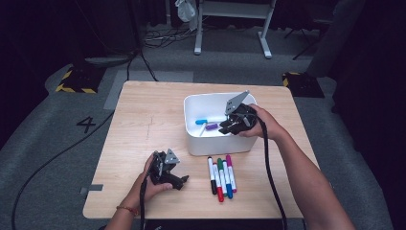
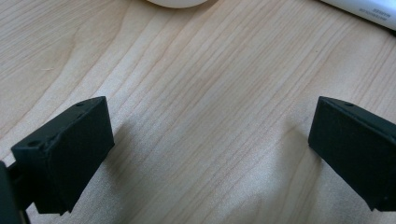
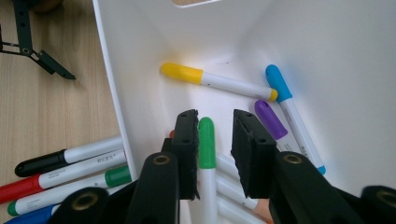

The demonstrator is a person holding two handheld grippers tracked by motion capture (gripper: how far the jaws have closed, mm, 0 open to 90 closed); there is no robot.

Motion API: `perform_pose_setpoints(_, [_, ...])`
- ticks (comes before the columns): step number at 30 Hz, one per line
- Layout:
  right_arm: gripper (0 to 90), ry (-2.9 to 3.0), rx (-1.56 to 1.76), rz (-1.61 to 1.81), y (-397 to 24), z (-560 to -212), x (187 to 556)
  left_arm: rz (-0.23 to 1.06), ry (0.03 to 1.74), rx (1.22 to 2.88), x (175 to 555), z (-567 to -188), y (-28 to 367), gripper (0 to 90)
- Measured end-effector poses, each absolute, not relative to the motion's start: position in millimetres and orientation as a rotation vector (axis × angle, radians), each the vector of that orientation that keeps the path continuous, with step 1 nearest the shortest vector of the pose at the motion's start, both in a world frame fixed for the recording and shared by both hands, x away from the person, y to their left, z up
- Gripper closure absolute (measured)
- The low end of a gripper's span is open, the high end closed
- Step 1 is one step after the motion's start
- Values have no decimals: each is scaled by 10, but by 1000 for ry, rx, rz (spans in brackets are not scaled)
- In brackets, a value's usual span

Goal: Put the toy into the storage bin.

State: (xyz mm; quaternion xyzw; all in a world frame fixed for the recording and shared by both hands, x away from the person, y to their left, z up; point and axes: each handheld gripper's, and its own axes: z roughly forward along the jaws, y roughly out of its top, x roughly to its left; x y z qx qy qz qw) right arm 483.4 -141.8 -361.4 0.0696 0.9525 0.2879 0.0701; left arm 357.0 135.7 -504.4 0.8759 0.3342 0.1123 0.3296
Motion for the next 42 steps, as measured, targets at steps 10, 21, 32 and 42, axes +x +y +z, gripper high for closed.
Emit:
perform_pose_setpoints(10, [589, 2813, 255, 926, -1479, -3565, 4785, 294, 874, 2291, 3569, -5044, 1357, 1])
perform_pose_setpoints(21, [471, 2528, 392, 1180, -1954, -3201, 4332, 293, 869, 2294, 3572, -5043, 1358, 1])
perform_pose_setpoints(32, [394, 2406, 504, 1250, -2394, -3341, 3822, 292, 866, 2297, 3574, -5042, 1358, 1])
perform_pose_setpoints(42, [405, 2474, 588, 1242, -2297, -4022, 3619, 293, 869, 2295, 3571, -5043, 1357, 1])
